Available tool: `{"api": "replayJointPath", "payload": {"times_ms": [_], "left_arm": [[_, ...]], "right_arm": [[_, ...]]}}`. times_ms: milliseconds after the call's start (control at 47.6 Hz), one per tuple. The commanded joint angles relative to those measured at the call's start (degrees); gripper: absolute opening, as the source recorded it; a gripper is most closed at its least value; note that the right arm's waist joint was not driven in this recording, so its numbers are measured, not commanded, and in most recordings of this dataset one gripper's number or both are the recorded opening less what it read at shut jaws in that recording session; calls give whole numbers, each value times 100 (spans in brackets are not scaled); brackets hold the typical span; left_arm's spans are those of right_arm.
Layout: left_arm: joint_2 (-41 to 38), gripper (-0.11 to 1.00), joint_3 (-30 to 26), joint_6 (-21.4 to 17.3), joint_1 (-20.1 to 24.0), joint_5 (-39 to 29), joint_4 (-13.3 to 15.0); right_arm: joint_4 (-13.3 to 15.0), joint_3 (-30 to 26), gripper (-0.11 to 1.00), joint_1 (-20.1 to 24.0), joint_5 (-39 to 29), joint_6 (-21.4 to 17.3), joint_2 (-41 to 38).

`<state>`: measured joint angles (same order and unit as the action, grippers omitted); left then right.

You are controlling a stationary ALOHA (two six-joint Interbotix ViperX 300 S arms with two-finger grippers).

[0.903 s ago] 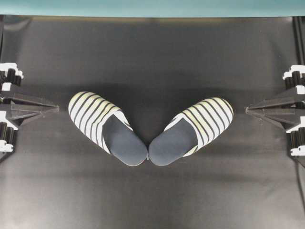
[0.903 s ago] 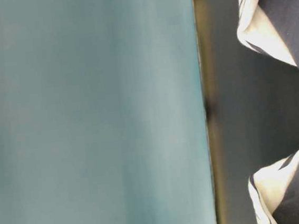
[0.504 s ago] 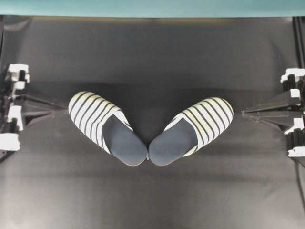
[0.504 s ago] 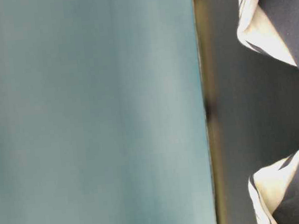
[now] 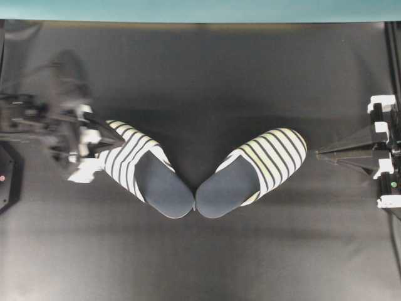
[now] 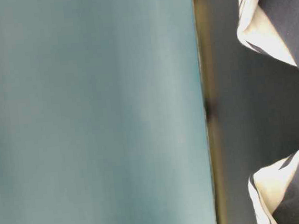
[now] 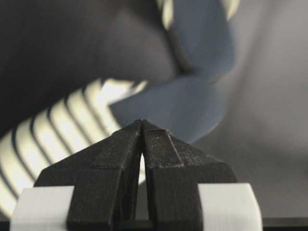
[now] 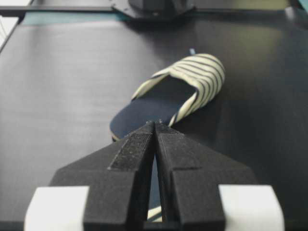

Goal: Arrange the slippers with the left arm.
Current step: 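Move the left gripper toward the left striped slipper's toe, then lower the left gripper onto the left slipper's upper near the heel side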

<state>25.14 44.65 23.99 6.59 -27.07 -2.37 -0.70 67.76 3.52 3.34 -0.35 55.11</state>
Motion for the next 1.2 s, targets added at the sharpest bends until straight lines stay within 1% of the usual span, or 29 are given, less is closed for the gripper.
{"api": "replayJointPath", "payload": {"times_ms": [0,63,168,231,315,378,441,483,630,756,1176], "left_arm": [[-439,2,-580,105,35,-721,-18],[-738,5,-905,167,53,-1134,-18],[-1072,21,-1230,176,53,-1468,-26],[-1266,34,-1345,176,53,-1564,-26],[-1512,60,-1415,176,53,-1600,-35],[-1688,76,-1424,185,70,-1644,-35],[-1890,86,-1433,185,105,-1723,-26],[-1986,86,-1441,202,132,-1767,-35],[-2285,82,-1485,211,220,-1802,-35],[-2479,82,-1538,211,237,-1784,-26],[-2777,81,-1547,378,255,-1688,-44]], "right_arm": [[-18,-26,0,0,18,0,-53],[-18,-9,0,9,18,0,-44],[-18,35,0,9,18,0,-44],[-18,70,0,9,18,-9,-35],[-18,105,0,0,18,0,-35],[-26,114,0,0,18,-9,-26],[-53,105,0,0,18,-9,-26],[-62,105,0,9,18,-9,-18],[-62,114,0,0,18,0,-9],[-62,114,0,9,18,0,-9],[-62,132,0,0,18,0,-9]]}}
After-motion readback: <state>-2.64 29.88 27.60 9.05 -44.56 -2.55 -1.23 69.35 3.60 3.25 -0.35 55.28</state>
